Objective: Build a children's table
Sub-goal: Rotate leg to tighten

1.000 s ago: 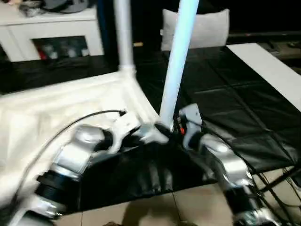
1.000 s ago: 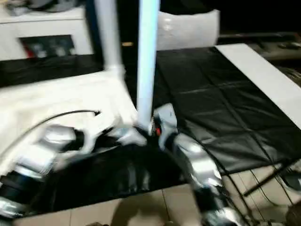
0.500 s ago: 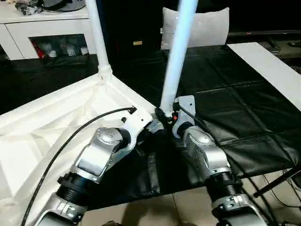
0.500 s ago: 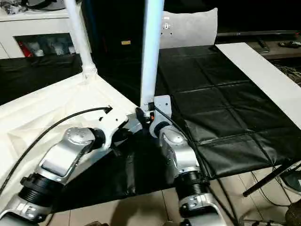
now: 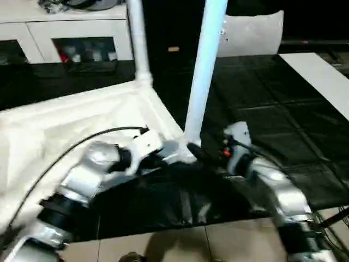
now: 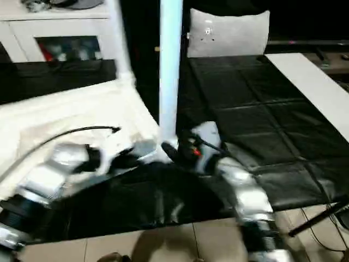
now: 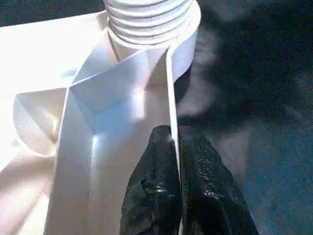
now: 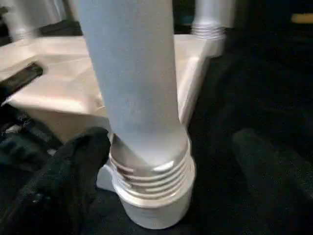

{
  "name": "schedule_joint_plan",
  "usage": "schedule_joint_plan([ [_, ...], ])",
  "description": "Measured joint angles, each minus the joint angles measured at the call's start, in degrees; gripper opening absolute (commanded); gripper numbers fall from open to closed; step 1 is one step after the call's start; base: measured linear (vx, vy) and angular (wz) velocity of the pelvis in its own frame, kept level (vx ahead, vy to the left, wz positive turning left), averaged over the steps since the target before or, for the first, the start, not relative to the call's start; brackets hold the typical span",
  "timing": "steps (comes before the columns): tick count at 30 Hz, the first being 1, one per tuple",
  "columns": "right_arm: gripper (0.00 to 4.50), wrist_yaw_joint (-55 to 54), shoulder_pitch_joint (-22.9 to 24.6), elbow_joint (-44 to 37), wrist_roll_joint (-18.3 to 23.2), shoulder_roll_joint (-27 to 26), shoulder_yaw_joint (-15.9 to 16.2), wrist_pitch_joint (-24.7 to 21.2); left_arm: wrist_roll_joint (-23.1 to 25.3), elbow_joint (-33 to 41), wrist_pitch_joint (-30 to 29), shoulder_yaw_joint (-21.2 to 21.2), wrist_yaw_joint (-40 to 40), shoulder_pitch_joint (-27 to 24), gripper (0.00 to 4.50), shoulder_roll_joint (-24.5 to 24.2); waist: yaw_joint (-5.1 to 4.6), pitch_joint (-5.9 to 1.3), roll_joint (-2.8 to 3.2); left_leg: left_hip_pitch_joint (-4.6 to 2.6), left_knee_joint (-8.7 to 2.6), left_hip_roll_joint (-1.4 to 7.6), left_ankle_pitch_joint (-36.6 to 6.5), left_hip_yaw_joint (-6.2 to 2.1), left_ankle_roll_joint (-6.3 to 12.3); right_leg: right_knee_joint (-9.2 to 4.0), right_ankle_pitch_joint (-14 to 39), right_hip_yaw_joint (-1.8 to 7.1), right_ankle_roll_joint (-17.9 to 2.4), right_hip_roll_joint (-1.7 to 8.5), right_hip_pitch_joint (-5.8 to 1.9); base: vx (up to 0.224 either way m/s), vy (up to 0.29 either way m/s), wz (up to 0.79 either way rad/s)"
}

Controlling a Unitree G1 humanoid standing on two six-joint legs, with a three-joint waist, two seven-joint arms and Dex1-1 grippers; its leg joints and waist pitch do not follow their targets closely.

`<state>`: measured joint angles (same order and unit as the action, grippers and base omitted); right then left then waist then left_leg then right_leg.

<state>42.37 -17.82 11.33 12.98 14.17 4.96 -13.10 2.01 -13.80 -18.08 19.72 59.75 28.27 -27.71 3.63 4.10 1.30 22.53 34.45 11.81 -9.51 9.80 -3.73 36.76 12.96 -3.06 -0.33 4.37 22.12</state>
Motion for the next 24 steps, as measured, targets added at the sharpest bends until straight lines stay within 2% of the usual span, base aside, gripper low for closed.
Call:
schedule_joint_plan([
  [5, 4.46, 8.7, 0.2, -2.0, 0.0, 5.8, 2.9, 0.2, -0.4, -3.1, 7.2, 2.8, 7.8, 1.7, 0.0, -1.9, 0.36, -0.01, 0.02, -0.11, 0.03, -0.05, 0.0, 0.0, 0.0, -0.01, 0.0, 0.01, 0.0, 0.06, -0.15, 0.0, 0.0, 0.0],
  [9, 4.46, 13.0, 0.2, -2.2, -0.2, 8.1, 5.0, 0.9, -0.2, -4.5, 10.9, 4.9, 11.3, 3.1, 0.0, -2.5, 0.27, -0.02, 0.03, -0.17, 0.02, -0.04, 0.0, 0.01, 0.0, 0.02, 0.0, 0.01, 0.0, 0.06, -0.17, 0.0, 0.0, 0.0],
  [17, 3.84, 21.4, -0.6, -1.0, -0.5, 11.4, 9.1, 1.5, 0.8, -9.4, 17.2, 6.4, 15.0, 6.1, 0.0, -2.5, -0.18, -0.03, 0.02, -0.27, 0.03, -0.02, 0.0, 0.03, 0.01, 0.07, 0.0, 0.02, 0.0, 0.05, -0.18, 0.0, 0.0, 0.0],
  [21, 3.58, 22.7, -2.5, 0.8, -1.4, 11.5, 9.2, 2.1, 1.0, -10.1, 18.3, 6.4, 15.3, 6.2, 0.0, -2.5, -0.17, -0.03, 0.01, -0.29, 0.03, -0.01, 0.0, 0.06, 0.01, 0.1, 0.0, 0.03, 0.0, 0.05, -0.17, 0.0, 0.0, 0.0],
  [24, 3.21, 23.1, -2.8, 1.5, -1.4, 11.3, 9.2, 2.3, 0.9, -10.3, 18.9, 6.4, 15.7, 6.3, 0.0, -2.5, -0.16, -0.04, 0.0, -0.29, 0.03, 0.0, 0.0, 0.07, 0.01, 0.1, 0.0, 0.03, 0.0, 0.05, -0.17, 0.0, 0.0, 0.0],
])
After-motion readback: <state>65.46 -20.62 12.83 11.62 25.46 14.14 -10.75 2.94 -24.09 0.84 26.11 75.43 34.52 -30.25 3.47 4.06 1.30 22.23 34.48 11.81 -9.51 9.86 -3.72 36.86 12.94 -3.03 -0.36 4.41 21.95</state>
